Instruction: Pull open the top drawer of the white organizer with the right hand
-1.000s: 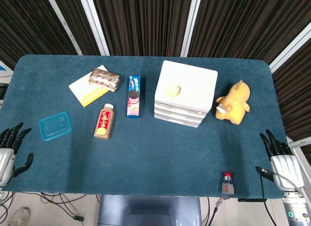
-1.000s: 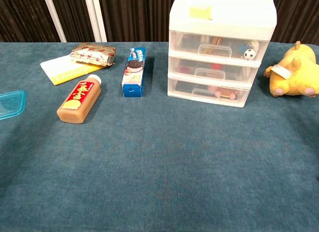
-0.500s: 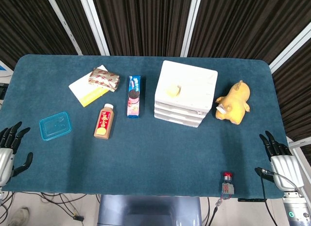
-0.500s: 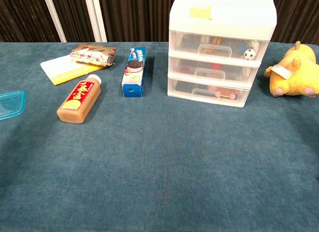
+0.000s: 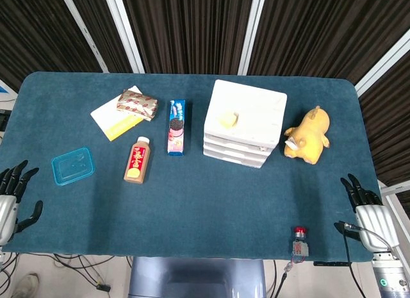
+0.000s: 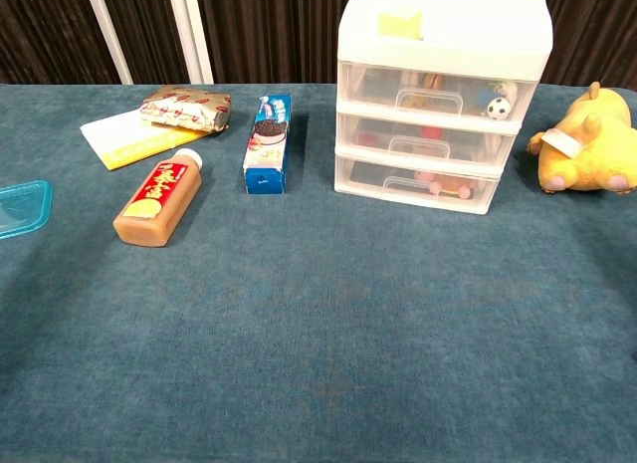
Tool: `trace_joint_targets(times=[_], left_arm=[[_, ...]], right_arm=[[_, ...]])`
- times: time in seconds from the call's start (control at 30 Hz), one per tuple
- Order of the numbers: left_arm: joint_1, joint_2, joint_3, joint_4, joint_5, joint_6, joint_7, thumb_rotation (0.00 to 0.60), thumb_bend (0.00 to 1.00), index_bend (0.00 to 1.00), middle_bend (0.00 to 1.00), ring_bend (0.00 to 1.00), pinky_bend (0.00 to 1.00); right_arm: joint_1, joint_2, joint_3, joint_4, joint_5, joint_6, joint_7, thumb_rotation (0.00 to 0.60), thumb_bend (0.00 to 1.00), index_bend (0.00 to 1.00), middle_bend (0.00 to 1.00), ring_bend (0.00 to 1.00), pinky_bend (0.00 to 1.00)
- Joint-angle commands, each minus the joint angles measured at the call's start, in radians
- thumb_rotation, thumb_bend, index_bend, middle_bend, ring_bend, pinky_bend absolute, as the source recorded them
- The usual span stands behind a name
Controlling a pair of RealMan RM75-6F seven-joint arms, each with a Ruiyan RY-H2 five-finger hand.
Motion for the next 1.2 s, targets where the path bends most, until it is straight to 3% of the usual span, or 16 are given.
trace_joint_targets(times=[0.03, 0.27, 0.47, 0.73, 1.2], left_arm=[[0.000, 0.000, -0.001, -0.001, -0.002, 0.000, 0.000, 0.600, 0.44, 0.12, 0.00, 0.00, 0.00], [-0.003, -0.001, -0.006, -0.003, -0.016, -0.007, 0.002, 0.600, 0.44, 0.12, 0.00, 0.00, 0.00], [-0.004, -0.003, -0.008, -0.002, -0.019, -0.010, 0.010, 0.600, 0.44, 0.12, 0.00, 0.00, 0.00], [-0.006, -0.004, -0.016, 0.006, -0.026, -0.006, 0.012, 0.600, 0.44, 0.12, 0.00, 0.00, 0.00], [-0.006, -0.004, -0.016, 0.011, -0.027, -0.007, 0.017, 0.600, 0.44, 0.12, 0.00, 0.00, 0.00]], right_arm=[[0.011, 0.020, -0.016, -0.061, -0.007, -0.040, 0.214, 0.600, 0.18, 0.01, 0.27, 0.47, 0.55], [0.113, 0.101, -0.073, -0.093, -0.071, -0.234, 0.691, 0.600, 0.21, 0.00, 0.44, 0.62, 0.77], [0.256, 0.120, -0.045, -0.061, -0.056, -0.421, 0.967, 0.600, 0.29, 0.00, 0.59, 0.80, 0.88], [0.354, 0.021, -0.003, -0.042, -0.020, -0.517, 1.031, 0.600, 0.33, 0.00, 0.71, 0.89, 0.93], [0.452, -0.144, 0.089, -0.024, 0.106, -0.581, 0.957, 0.600, 0.34, 0.00, 0.73, 0.89, 0.93]])
